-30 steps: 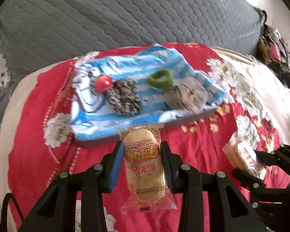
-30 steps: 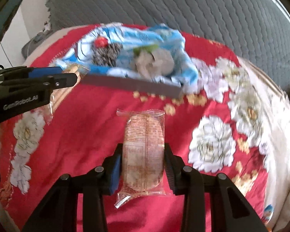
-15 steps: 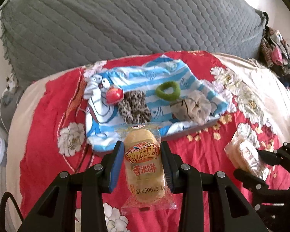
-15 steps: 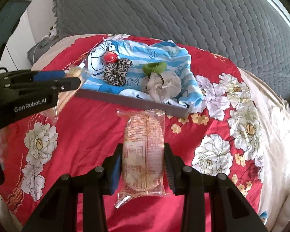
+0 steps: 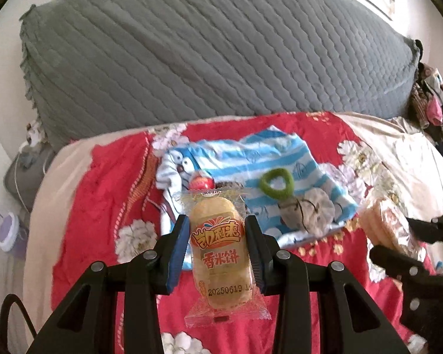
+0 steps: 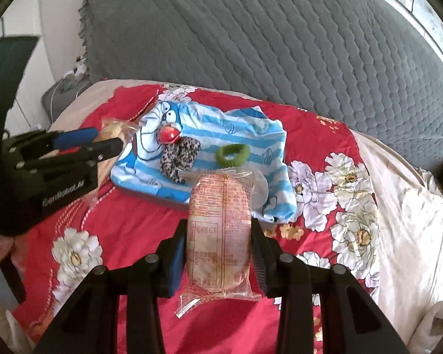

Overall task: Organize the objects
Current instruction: 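Lift the bun and cake and carry both over the striped shirt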

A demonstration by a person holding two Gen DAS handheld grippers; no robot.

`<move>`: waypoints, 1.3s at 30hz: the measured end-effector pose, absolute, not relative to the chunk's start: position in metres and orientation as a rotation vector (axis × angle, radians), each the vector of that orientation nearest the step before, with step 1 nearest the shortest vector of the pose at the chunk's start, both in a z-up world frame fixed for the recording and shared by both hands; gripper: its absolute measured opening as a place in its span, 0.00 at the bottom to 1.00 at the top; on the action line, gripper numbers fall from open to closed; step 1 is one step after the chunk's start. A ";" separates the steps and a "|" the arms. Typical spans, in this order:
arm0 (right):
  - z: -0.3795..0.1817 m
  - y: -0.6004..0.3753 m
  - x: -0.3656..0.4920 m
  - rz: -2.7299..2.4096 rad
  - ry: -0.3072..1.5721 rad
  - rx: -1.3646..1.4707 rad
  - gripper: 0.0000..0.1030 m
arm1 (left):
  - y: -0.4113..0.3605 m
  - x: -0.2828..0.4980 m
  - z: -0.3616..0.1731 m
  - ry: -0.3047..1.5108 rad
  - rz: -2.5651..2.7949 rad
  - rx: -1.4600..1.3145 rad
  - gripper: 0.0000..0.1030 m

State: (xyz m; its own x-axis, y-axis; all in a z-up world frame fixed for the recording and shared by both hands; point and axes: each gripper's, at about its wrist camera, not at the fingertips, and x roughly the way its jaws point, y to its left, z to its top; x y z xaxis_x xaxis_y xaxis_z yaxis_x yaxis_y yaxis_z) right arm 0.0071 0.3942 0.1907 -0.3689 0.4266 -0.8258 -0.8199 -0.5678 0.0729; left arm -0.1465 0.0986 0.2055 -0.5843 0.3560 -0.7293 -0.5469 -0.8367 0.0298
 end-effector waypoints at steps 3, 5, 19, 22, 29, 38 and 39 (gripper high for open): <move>0.201 0.411 0.002 1.982 0.650 -1.035 0.39 | 0.100 -0.154 0.212 0.324 2.399 -1.023 0.39; 0.210 0.418 -0.001 1.974 0.624 -1.045 0.39 | 0.102 -0.161 0.214 0.316 2.404 -1.028 0.39; 0.250 0.461 -0.030 1.994 0.625 -0.984 0.39 | 0.110 -0.200 0.213 0.249 2.410 -1.078 0.39; 0.250 0.472 -0.038 1.989 0.618 -0.973 0.39 | 0.113 -0.208 0.210 0.277 2.405 -1.069 0.39; 0.238 0.488 -0.044 1.999 0.680 -0.914 0.39 | 0.111 -0.227 0.202 0.243 2.441 -1.124 0.39; 0.231 0.506 -0.040 2.022 0.661 -0.855 0.39 | 0.114 -0.245 0.210 0.174 2.482 -1.119 0.39; 0.231 0.507 -0.041 2.026 0.644 -0.855 0.39 | 0.115 -0.245 0.210 0.176 2.487 -1.109 0.39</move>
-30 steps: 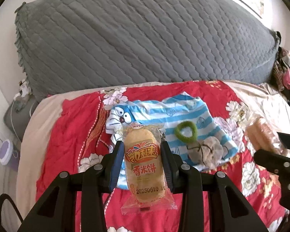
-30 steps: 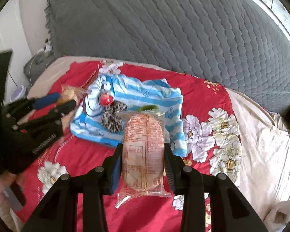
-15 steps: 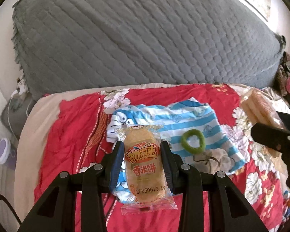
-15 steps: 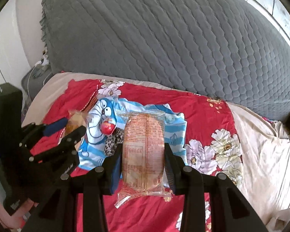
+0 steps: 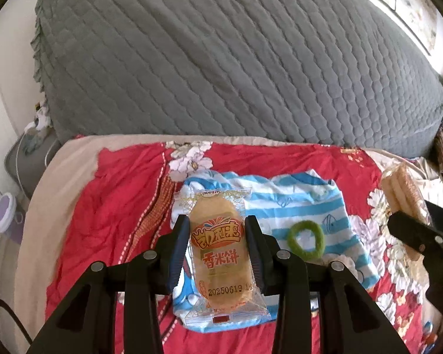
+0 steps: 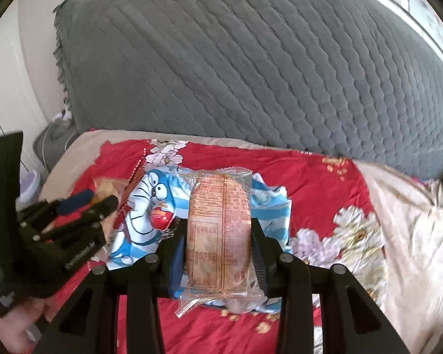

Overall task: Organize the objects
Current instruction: 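Lift the bun and cake and carry both over the striped shirt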

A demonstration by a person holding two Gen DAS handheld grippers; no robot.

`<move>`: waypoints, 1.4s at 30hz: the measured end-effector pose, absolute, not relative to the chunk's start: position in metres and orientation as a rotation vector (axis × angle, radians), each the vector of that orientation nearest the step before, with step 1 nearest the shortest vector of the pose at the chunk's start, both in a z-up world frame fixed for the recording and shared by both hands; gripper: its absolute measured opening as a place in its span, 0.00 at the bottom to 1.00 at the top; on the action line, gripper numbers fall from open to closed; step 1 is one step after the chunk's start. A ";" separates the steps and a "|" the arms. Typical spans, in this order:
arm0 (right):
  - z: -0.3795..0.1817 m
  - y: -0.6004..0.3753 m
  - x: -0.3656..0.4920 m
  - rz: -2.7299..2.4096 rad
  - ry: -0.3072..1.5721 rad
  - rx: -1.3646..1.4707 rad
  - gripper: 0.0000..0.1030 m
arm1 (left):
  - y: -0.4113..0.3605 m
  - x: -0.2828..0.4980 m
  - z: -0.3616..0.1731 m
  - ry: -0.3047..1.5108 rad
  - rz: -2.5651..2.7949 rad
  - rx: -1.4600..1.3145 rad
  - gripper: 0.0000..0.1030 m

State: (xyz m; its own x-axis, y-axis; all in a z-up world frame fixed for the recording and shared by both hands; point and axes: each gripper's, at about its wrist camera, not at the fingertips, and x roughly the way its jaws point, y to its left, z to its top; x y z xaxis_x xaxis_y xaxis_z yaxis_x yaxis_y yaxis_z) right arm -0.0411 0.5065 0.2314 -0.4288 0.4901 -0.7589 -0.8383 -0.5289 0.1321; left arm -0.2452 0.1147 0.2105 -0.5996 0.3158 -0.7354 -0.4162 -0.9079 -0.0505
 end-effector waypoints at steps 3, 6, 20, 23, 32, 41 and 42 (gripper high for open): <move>0.229 0.509 -0.042 2.032 0.646 -0.847 0.39 | 0.119 -0.247 0.210 0.182 2.488 -1.084 0.39; 0.224 0.511 -0.046 2.035 0.651 -0.860 0.39 | 0.124 -0.249 0.208 0.182 2.476 -1.071 0.39; 0.206 0.526 -0.058 2.030 0.608 -0.873 0.39 | 0.139 -0.254 0.202 0.226 2.471 -1.010 0.39; 0.193 0.531 -0.056 2.016 0.628 -0.889 0.39 | 0.139 -0.257 0.196 0.233 2.467 -1.017 0.39; 0.174 0.543 -0.061 1.992 0.639 -0.911 0.39 | 0.145 -0.262 0.177 0.246 2.449 -1.025 0.39; 0.161 0.556 -0.068 1.992 0.634 -0.918 0.39 | 0.158 -0.268 0.160 0.267 2.430 -1.027 0.39; 0.159 0.557 -0.069 1.990 0.635 -0.923 0.39 | 0.159 -0.270 0.158 0.268 2.429 -1.029 0.39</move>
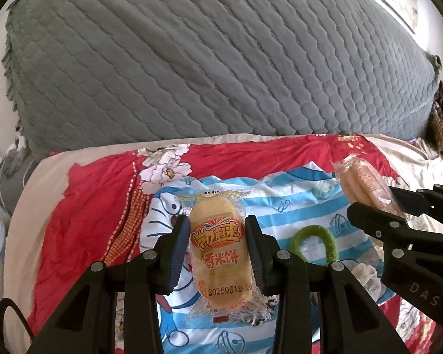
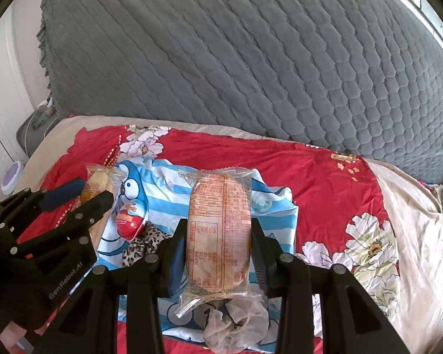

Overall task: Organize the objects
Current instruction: 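Lift the bun and cake and carry both over the striped shirt, then lower the bun onto the leopard scrunchie while the right tool lowers the cake beside the hair tie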

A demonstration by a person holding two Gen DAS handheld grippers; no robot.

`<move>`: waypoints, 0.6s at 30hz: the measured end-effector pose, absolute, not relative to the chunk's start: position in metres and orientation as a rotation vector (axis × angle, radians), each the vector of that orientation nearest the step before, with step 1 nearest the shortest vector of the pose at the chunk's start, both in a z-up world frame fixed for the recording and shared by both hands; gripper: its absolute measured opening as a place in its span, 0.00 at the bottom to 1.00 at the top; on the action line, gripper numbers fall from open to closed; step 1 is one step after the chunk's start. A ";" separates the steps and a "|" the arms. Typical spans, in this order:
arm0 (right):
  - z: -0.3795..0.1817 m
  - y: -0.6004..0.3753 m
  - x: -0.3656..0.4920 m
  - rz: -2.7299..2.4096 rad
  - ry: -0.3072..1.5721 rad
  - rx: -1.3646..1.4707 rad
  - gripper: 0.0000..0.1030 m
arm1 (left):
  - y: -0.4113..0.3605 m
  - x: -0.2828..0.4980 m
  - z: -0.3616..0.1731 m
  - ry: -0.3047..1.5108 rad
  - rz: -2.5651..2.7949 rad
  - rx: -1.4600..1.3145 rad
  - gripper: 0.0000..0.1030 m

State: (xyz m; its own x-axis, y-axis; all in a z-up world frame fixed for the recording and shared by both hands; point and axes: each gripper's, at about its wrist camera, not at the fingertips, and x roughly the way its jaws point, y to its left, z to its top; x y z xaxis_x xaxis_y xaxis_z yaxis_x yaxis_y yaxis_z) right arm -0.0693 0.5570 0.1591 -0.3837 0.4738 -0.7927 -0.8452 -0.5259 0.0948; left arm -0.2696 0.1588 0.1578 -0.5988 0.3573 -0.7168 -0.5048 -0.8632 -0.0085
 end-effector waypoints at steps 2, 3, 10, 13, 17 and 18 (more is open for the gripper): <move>0.155 0.560 -0.071 1.986 0.638 -0.926 0.39 | 0.161 -0.272 0.154 0.261 2.426 -1.037 0.39; 0.153 0.561 -0.072 1.985 0.641 -0.926 0.39 | 0.162 -0.273 0.151 0.260 2.422 -1.045 0.39; 0.145 0.568 -0.076 1.975 0.640 -0.930 0.39 | 0.168 -0.277 0.138 0.262 2.419 -1.056 0.39; 0.143 0.570 -0.076 1.973 0.646 -0.931 0.39 | 0.169 -0.280 0.134 0.260 2.417 -1.063 0.39; 0.139 0.573 -0.077 1.972 0.643 -0.937 0.39 | 0.171 -0.283 0.128 0.259 2.414 -1.080 0.39; 0.138 0.574 -0.078 1.972 0.640 -0.941 0.39 | 0.171 -0.284 0.126 0.251 2.414 -1.082 0.39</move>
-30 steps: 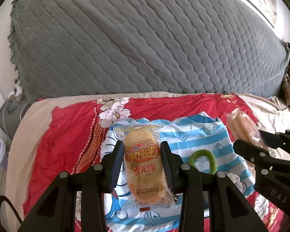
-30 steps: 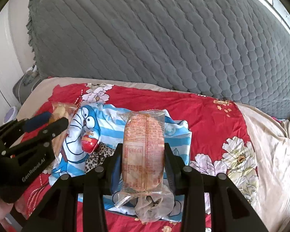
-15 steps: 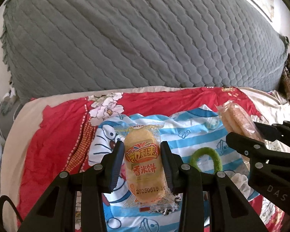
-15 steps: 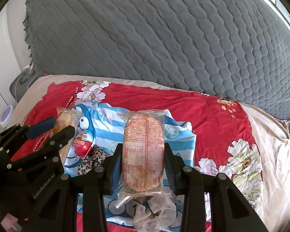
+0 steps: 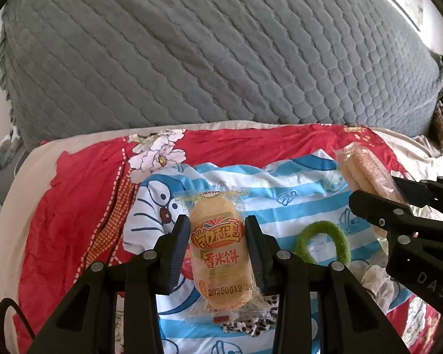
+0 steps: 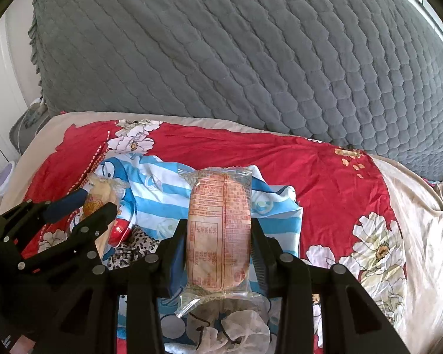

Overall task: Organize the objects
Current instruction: 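Lower the bun onto the leopard scrunchie while the right tool lowers the cake beside the hair tie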

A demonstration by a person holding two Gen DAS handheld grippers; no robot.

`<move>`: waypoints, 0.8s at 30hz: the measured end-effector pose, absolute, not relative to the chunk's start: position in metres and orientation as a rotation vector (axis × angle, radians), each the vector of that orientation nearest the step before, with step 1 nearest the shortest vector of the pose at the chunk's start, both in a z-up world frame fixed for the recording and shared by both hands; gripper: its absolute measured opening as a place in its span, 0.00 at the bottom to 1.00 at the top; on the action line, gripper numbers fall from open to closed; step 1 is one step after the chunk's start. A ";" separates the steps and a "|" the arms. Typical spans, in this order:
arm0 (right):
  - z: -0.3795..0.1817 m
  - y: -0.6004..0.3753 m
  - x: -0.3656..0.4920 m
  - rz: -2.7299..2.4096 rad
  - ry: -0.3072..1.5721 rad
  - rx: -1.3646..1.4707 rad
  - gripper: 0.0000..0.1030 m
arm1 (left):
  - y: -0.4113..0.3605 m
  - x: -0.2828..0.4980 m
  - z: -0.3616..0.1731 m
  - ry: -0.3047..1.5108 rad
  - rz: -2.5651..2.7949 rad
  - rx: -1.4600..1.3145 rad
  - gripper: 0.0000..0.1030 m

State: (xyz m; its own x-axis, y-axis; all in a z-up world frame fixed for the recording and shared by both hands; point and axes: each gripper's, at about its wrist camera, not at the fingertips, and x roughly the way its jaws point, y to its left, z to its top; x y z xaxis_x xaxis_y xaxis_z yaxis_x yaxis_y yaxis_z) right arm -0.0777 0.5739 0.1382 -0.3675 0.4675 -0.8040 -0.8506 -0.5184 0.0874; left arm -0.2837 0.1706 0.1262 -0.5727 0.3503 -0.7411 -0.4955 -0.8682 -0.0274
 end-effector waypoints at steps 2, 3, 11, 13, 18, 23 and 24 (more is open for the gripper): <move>0.137 0.575 -0.079 1.973 0.637 -0.940 0.39 | 0.172 -0.284 0.124 0.258 2.413 -1.083 0.39; 0.135 0.576 -0.079 1.972 0.634 -0.947 0.39 | 0.171 -0.284 0.125 0.259 2.413 -1.082 0.39; 0.120 0.578 -0.081 1.966 0.646 -0.969 0.39 | 0.178 -0.285 0.114 0.277 2.402 -1.094 0.39; 0.117 0.578 -0.081 1.963 0.645 -0.973 0.39 | 0.180 -0.285 0.110 0.285 2.397 -1.096 0.39; 0.104 0.580 -0.083 1.954 0.652 -1.003 0.39 | 0.185 -0.283 0.101 0.296 2.372 -1.105 0.39; 0.090 0.584 -0.083 1.937 0.662 -1.024 0.39 | 0.191 -0.281 0.091 0.316 2.354 -1.110 0.39; 0.088 0.585 -0.083 1.933 0.667 -1.029 0.39 | 0.192 -0.281 0.089 0.321 2.351 -1.111 0.39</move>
State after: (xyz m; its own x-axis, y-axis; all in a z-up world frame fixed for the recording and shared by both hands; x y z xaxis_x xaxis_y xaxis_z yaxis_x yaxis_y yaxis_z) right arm -0.0827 0.5846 0.0878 -0.3232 0.4185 -0.8488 -0.8526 -0.5179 0.0694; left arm -0.2808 0.1921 0.0893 -0.5311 0.3504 -0.7714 -0.5445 -0.8387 -0.0060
